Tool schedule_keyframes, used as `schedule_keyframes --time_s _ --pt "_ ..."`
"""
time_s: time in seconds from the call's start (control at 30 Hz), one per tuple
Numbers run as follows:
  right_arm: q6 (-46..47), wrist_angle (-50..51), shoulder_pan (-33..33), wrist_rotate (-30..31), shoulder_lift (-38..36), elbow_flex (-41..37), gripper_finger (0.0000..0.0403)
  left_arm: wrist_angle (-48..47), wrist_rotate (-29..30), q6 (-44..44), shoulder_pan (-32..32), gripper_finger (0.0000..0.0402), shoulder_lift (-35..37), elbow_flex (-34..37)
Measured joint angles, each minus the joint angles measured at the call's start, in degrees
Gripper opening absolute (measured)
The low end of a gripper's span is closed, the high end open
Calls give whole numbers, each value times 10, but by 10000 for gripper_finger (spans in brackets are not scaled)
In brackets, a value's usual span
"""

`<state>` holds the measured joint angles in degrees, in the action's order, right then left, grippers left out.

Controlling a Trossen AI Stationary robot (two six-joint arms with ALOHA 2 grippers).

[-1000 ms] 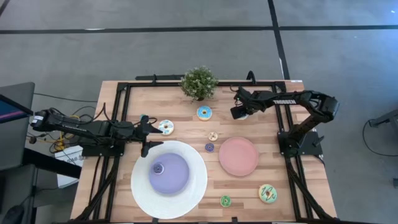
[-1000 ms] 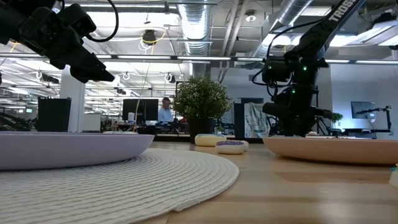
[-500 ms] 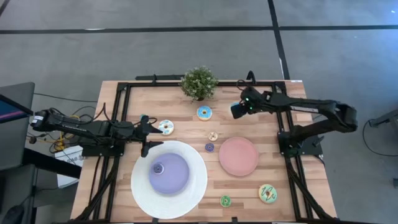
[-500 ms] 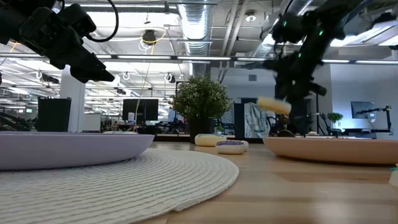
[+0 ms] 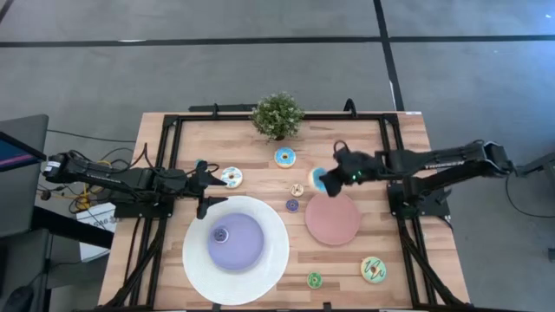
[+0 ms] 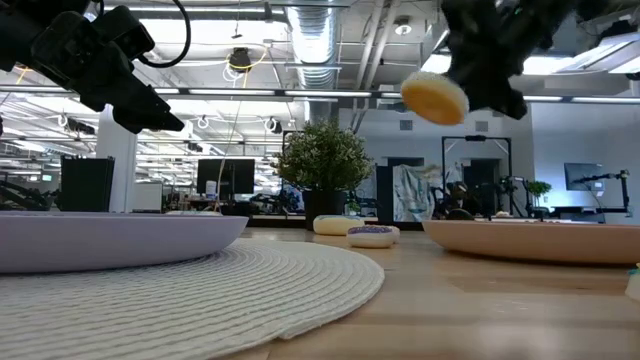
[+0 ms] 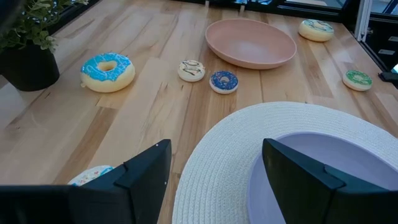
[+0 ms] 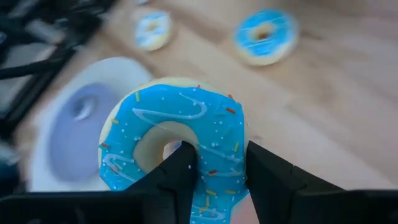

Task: Pick & Place donuts
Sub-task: Put the right big blue donut on the pink plate

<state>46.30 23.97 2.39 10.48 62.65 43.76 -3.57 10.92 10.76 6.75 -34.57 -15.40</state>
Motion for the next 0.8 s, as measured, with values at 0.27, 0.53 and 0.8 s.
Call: schedule_keyframes --time_s 0.27,0.53,0.8 --pt "88 -22 107 47 44 -1 121 2 0 0 0 245 0 0" --pt "189 -35 174 31 133 0 121 0 0 0 0 245 0 0" --pt "229 16 155 18 208 0 121 0 0 0 0 245 0 0"
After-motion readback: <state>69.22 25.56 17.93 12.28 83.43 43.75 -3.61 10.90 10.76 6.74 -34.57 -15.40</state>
